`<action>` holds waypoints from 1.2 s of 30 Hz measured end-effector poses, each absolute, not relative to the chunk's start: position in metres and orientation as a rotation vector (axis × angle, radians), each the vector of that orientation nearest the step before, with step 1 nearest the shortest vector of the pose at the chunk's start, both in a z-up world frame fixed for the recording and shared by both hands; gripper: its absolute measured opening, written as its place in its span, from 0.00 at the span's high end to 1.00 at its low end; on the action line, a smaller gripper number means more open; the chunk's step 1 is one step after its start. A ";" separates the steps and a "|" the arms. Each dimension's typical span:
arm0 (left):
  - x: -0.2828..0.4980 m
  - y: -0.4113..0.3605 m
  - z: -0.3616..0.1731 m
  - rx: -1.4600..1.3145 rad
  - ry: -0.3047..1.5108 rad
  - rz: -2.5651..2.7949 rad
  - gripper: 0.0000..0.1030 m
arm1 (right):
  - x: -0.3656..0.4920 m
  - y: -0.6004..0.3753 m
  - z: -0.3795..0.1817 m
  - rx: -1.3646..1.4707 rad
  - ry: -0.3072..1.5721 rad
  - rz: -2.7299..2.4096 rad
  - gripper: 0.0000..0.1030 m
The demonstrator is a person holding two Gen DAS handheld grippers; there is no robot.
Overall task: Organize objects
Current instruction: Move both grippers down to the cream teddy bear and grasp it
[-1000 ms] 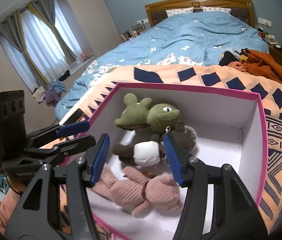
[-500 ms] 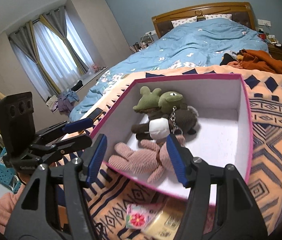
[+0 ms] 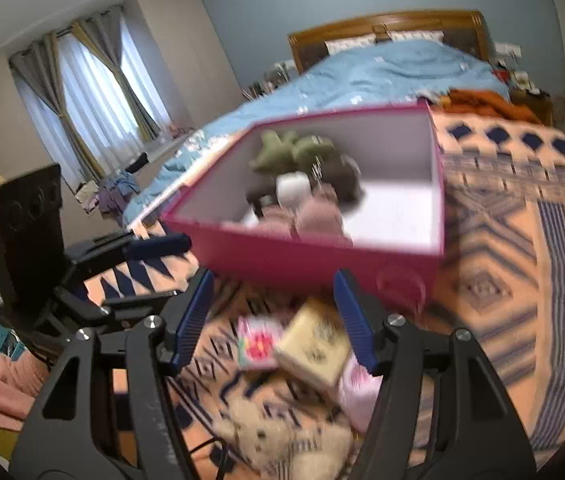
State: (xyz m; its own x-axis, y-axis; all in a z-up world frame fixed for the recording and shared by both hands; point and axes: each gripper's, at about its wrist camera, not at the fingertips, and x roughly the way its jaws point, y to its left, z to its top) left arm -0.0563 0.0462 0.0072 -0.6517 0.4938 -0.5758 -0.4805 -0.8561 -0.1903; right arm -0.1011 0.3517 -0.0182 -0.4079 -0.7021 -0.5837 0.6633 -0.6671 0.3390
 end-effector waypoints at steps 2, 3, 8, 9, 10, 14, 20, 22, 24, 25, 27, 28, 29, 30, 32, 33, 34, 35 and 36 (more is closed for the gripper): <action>-0.056 0.051 -0.003 -0.901 -0.042 2.420 0.29 | -0.100 0.357 -0.032 0.957 -0.081 -2.107 0.38; -0.055 0.053 -0.007 -0.915 -0.045 2.413 0.29 | -0.099 0.362 -0.038 0.979 -0.094 -2.113 0.38; -0.051 0.063 -0.021 -0.963 -0.062 2.381 0.29 | -0.098 0.382 -0.065 1.058 -0.187 -2.128 0.38; -0.051 0.064 -0.023 -0.969 -0.064 2.377 0.29 | -0.096 0.386 -0.070 1.072 -0.201 -2.135 0.38; -0.052 0.066 -0.025 -0.978 -0.068 2.370 0.29 | -0.095 0.388 -0.073 1.082 -0.211 -2.138 0.38; -0.053 0.074 -0.033 -1.014 -0.056 2.357 0.29 | -0.092 0.403 -0.086 1.115 -0.273 -2.149 0.38; -0.055 0.081 -0.040 -1.041 -0.069 2.334 0.29 | -0.091 0.411 -0.087 1.120 -0.298 -2.161 0.38; -0.057 0.083 -0.041 -1.051 -0.077 2.329 0.29 | -0.093 0.412 -0.088 1.120 -0.306 -2.167 0.38; -0.058 0.084 -0.042 -1.056 -0.075 2.322 0.29 | -0.095 0.413 -0.089 1.129 -0.313 -2.171 0.38; -0.060 0.085 -0.043 -1.065 -0.080 2.321 0.29 | -0.096 0.414 -0.091 1.136 -0.316 -2.172 0.38; -0.063 0.087 -0.046 -1.079 -0.092 2.314 0.29 | -0.100 0.414 -0.095 1.151 -0.322 -2.174 0.38; -0.065 0.088 -0.048 -1.089 -0.100 2.311 0.29 | -0.103 0.415 -0.097 1.158 -0.327 -2.173 0.38; -0.066 0.089 -0.048 -1.092 -0.102 2.309 0.29 | -0.105 0.415 -0.098 1.164 -0.335 -2.169 0.38; -0.067 0.091 -0.049 -1.094 -0.104 2.307 0.29 | -0.106 0.415 -0.099 1.166 -0.336 -2.171 0.38; -0.070 0.092 -0.050 -1.100 -0.107 2.310 0.29 | -0.107 0.414 -0.099 1.167 -0.336 -2.176 0.38; -0.071 0.092 -0.050 -1.104 -0.114 2.312 0.29 | -0.107 0.414 -0.098 1.165 -0.336 -2.182 0.38; -0.073 0.091 -0.051 -1.107 -0.122 2.310 0.30 | -0.106 0.413 -0.095 1.152 -0.334 -2.179 0.38; -0.074 0.090 -0.051 -1.110 -0.135 2.304 0.31 | -0.105 0.412 -0.093 1.135 -0.331 -2.169 0.38; -0.075 0.089 -0.052 -1.113 -0.144 2.302 0.31 | -0.104 0.411 -0.090 1.124 -0.328 -2.162 0.38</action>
